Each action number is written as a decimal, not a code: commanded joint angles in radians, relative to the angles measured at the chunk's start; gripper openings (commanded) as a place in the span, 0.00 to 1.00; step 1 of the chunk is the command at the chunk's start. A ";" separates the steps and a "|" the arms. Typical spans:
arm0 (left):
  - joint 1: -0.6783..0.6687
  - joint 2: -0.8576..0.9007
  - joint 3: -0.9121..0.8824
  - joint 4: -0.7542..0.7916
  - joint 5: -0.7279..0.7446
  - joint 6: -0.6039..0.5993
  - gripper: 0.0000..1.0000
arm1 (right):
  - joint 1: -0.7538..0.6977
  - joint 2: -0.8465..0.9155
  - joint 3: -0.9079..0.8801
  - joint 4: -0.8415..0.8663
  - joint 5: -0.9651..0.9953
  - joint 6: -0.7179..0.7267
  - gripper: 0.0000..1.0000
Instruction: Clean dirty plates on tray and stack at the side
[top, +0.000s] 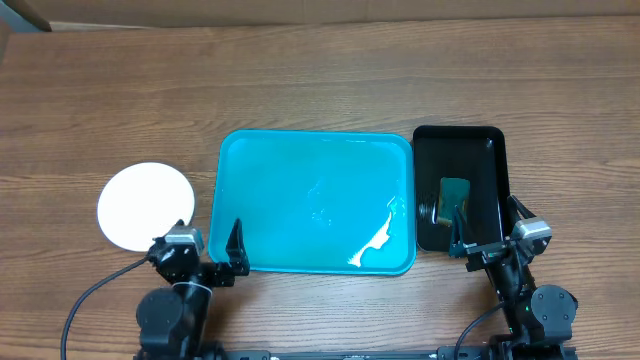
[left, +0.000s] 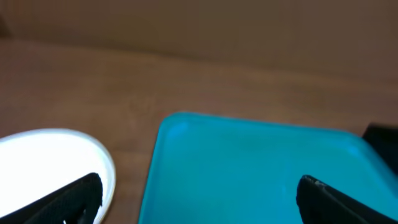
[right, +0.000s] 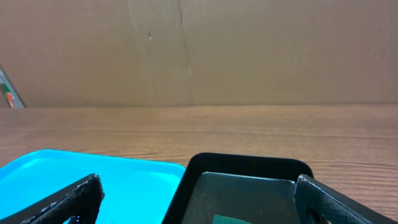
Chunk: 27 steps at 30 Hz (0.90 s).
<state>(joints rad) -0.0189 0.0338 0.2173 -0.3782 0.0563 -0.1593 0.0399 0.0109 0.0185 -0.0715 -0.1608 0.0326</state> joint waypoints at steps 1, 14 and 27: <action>0.007 -0.031 -0.061 0.113 0.005 -0.028 1.00 | 0.006 -0.008 -0.011 0.005 -0.009 -0.003 1.00; 0.006 -0.031 -0.212 0.436 -0.003 0.080 1.00 | 0.006 -0.008 -0.011 0.005 -0.009 -0.003 1.00; 0.006 -0.030 -0.212 0.309 0.045 0.040 1.00 | 0.006 -0.008 -0.011 0.005 -0.009 -0.003 1.00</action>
<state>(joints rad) -0.0189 0.0128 0.0082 -0.0681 0.0826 -0.1051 0.0399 0.0109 0.0185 -0.0715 -0.1612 0.0326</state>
